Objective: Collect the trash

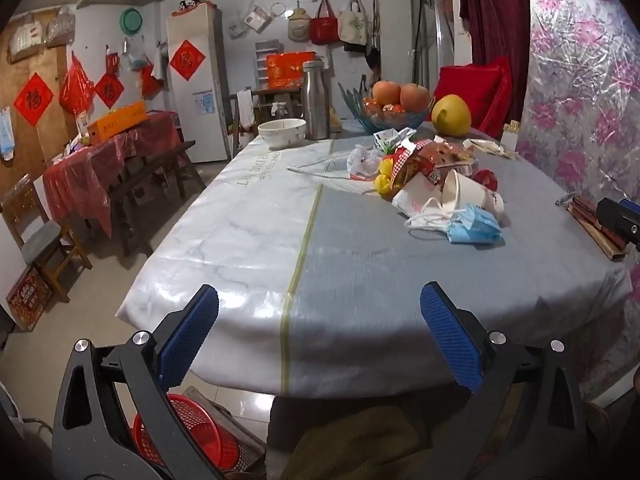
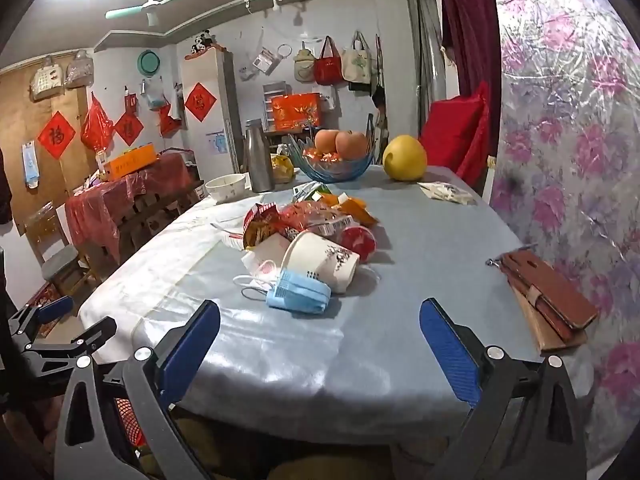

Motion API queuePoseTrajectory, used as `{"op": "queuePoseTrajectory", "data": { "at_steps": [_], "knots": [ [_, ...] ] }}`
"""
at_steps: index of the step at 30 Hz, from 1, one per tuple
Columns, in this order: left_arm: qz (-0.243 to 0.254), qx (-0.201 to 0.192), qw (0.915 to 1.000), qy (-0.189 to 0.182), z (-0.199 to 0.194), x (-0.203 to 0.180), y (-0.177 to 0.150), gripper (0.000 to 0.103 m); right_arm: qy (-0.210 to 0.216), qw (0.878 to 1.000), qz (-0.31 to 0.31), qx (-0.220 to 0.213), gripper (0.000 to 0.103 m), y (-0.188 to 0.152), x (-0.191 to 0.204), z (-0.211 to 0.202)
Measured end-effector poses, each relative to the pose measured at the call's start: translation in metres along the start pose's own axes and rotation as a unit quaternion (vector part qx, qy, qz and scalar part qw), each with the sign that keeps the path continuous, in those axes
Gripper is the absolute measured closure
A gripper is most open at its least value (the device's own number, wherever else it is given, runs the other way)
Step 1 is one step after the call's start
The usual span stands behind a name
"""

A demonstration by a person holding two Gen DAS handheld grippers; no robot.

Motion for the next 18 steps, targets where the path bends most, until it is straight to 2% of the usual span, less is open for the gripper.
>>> {"op": "queuePoseTrajectory", "data": {
  "at_steps": [3, 8, 18],
  "knots": [
    [-0.011, 0.008, 0.9999, -0.008, 0.004, 0.002, -0.001, 0.006, 0.002, 1.000, 0.002, 0.001, 0.005, -0.006, 0.002, -0.008],
    [-0.004, 0.003, 1.0000, 0.005, -0.001, 0.000, 0.000, 0.006, -0.001, 1.000, -0.002, -0.006, 0.005, -0.021, 0.016, -0.032],
    [0.003, 0.003, 1.0000, 0.003, 0.001, -0.001, -0.004, 0.006, 0.003, 1.000, -0.016, -0.008, 0.005, -0.025, 0.025, -0.033]
  ]
}}
Point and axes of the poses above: each gripper's, at about its wrist camera, not at the fingertips, and z roughly the way its jaws point, x to its left, y to its top, the point moved 1 cm from there along z, roughly the way its jaws point, and after that the axes turned 5 degrees about -z, right-handed, at the moved point
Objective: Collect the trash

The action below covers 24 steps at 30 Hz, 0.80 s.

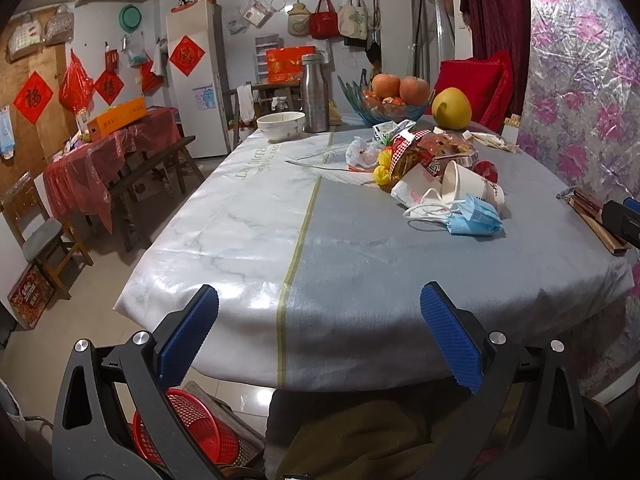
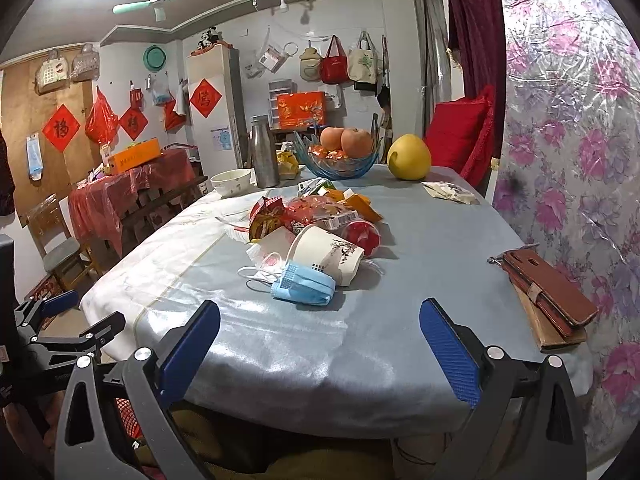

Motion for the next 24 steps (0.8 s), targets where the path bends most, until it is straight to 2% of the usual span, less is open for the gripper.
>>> {"op": "queuePoseTrajectory", "data": {
  "at_steps": [24],
  "knots": [
    [0.000, 0.001, 1.0000, 0.002, 0.0024, -0.0023, -0.0018, 0.006, 0.004, 1.000, -0.002, -0.003, 0.005, -0.0017, 0.0039, -0.0016]
  ]
}}
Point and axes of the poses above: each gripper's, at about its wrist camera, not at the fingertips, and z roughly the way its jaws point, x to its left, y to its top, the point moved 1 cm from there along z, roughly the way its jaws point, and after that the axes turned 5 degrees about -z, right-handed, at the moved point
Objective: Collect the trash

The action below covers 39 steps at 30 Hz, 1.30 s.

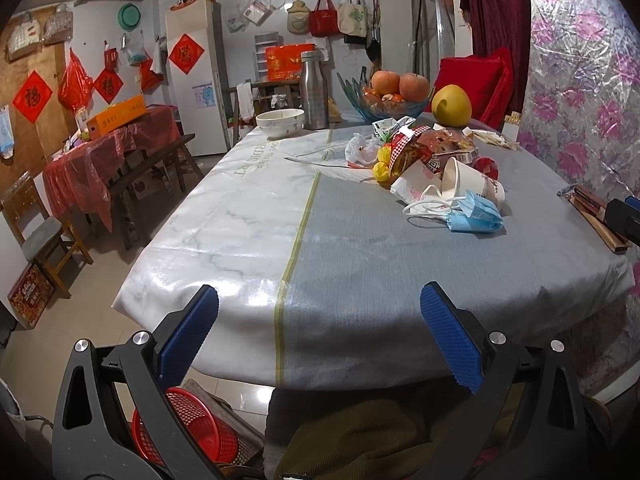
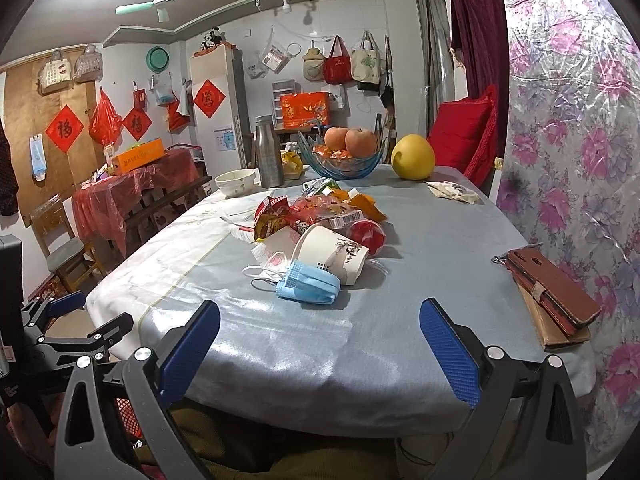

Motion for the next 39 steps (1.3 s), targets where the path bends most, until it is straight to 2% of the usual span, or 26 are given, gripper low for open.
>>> {"op": "queuePoseTrajectory", "data": {
  "at_steps": [39],
  "knots": [
    [0.000, 0.002, 1.0000, 0.000, 0.001, -0.001, -0.001, 0.006, 0.010, 1.000, 0.003, -0.001, 0.005, -0.001, 0.009, -0.002]
  ]
}}
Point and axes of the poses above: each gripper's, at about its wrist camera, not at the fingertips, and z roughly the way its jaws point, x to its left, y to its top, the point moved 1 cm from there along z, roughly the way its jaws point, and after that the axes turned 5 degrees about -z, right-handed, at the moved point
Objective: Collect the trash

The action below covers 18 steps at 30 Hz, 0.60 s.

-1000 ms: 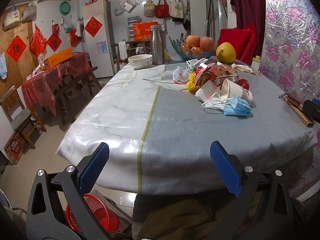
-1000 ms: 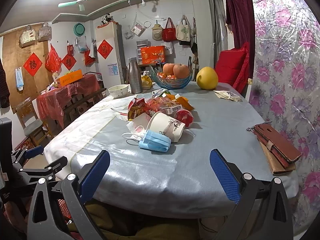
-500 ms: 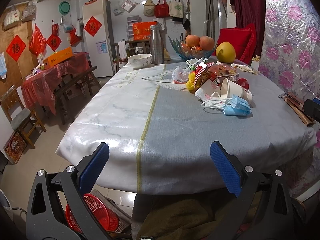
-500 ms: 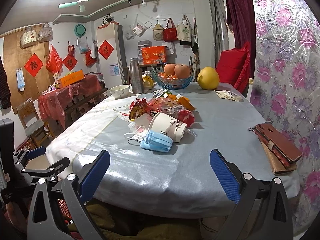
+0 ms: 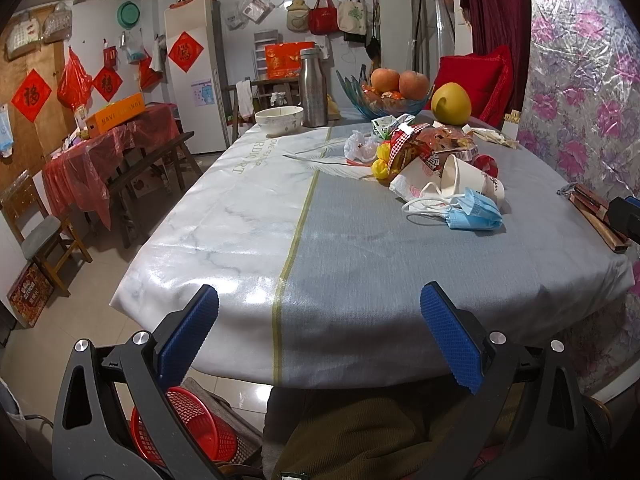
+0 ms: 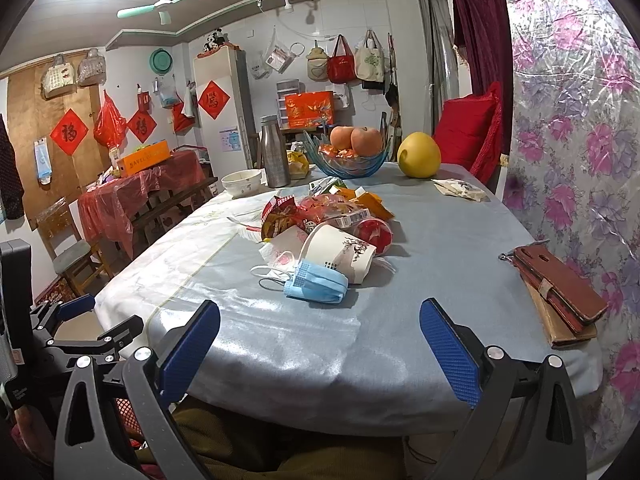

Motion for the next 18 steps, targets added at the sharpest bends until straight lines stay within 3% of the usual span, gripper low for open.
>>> {"op": "queuePoseTrajectory", "data": {
  "at_steps": [18],
  "knots": [
    [0.000, 0.001, 1.0000, 0.000, 0.0002, 0.0000, 0.0001, 0.006, 0.001, 1.000, 0.000, 0.000, 0.005, 0.0004, -0.0005, -0.0002]
  ]
}}
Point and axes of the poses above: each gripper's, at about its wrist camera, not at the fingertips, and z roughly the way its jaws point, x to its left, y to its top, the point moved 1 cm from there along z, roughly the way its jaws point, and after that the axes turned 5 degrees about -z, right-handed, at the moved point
